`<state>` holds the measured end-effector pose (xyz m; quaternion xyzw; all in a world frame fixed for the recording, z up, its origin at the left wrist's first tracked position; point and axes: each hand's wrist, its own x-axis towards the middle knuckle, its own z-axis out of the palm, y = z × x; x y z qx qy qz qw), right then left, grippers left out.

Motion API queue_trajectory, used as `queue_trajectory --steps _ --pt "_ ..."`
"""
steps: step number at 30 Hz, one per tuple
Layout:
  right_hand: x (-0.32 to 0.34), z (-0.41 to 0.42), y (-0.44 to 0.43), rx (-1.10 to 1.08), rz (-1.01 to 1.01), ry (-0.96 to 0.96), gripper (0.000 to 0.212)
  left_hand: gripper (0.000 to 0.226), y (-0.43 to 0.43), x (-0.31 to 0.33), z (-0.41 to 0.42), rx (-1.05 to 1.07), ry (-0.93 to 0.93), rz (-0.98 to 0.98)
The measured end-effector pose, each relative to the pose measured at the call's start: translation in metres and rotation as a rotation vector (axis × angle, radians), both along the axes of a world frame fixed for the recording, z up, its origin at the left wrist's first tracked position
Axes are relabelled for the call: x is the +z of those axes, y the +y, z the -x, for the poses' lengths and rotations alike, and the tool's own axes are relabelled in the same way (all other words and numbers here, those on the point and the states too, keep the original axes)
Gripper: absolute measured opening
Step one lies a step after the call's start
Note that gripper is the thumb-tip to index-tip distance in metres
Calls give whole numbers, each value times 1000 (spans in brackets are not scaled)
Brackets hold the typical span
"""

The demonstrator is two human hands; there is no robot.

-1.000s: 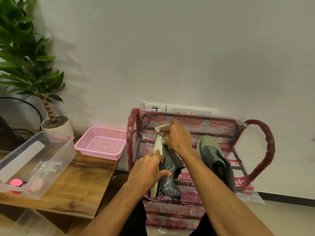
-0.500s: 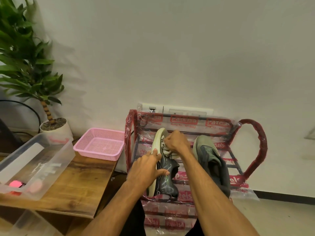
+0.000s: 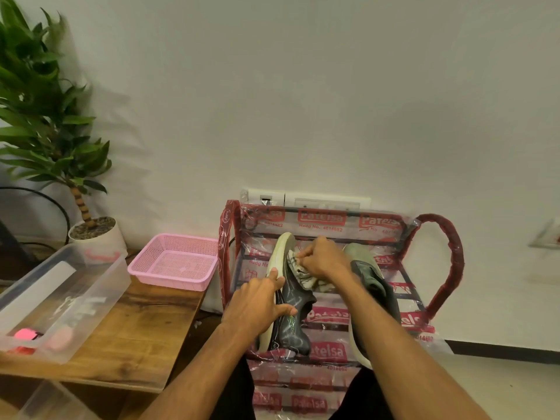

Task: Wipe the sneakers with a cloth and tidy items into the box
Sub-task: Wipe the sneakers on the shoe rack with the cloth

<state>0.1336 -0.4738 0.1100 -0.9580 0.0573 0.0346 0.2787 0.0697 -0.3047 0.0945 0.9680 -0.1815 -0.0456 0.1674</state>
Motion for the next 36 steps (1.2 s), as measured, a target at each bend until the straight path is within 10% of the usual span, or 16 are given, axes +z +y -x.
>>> queue_trajectory --steps 10,18,27,36 --pt "1 0 -1 149 -70 179 23 70 -4 5 2 -3 -5 13" --pt "-29 4 26 -95 138 -138 18 71 -4 2 4 9 -27 23" --pt "-4 22 -8 242 -126 152 17 77 -1 1 3 28 0 45" --pt "-28 15 27 7 149 -207 19 72 -2 -1 0 27 -6 32"
